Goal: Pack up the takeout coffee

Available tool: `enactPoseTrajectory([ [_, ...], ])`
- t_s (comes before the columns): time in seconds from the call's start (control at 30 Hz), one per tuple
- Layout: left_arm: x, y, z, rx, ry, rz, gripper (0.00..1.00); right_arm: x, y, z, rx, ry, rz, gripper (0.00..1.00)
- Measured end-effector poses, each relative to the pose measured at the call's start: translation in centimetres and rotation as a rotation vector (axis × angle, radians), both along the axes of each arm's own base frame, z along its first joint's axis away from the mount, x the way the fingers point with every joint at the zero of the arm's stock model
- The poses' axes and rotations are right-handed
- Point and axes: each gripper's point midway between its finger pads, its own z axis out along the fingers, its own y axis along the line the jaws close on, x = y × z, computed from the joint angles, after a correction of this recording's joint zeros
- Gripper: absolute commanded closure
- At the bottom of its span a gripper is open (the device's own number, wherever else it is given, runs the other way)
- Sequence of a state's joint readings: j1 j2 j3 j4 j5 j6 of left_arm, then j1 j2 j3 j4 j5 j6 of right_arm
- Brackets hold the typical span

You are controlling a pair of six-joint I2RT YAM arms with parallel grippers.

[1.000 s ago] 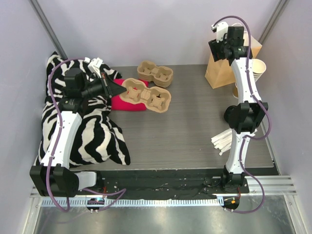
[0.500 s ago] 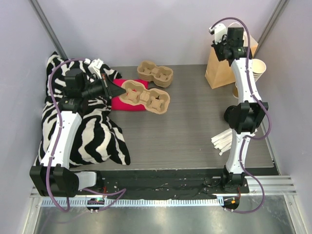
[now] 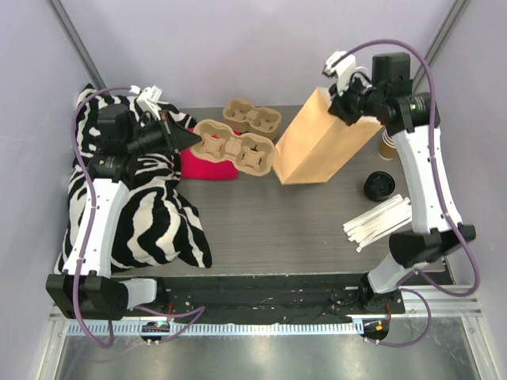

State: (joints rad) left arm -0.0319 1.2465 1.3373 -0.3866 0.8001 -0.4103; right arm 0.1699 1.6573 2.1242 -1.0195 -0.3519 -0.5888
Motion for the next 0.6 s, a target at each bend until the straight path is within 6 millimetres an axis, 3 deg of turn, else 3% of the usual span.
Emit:
enactPoseTrajectory([
  [0.1, 0.0, 0.1, 0.4, 0.003, 0.0, 0.011, 1.0, -5.0, 3.4, -0.2, 0.003, 0.028, 0.126, 0.99],
  [0.27, -0.1, 0.7, 0.8, 0.01, 0.017, 0.026, 1.0, -12.4, 7.2, -3.1, -0.014, 0.136, 0.298, 0.99],
  [0.5, -0.7, 2.6, 0.4, 0.055, 0.039, 0.033, 1.0, -18.6, 9.5, -5.9, -0.028, 0.221, 0.441, 0.99],
  [0.6, -1.2, 3.0, 0.6, 0.095, 0.027, 0.02, 1.0, -20.4, 9.8, -6.8, -0.033, 0.252, 0.483, 0.79],
])
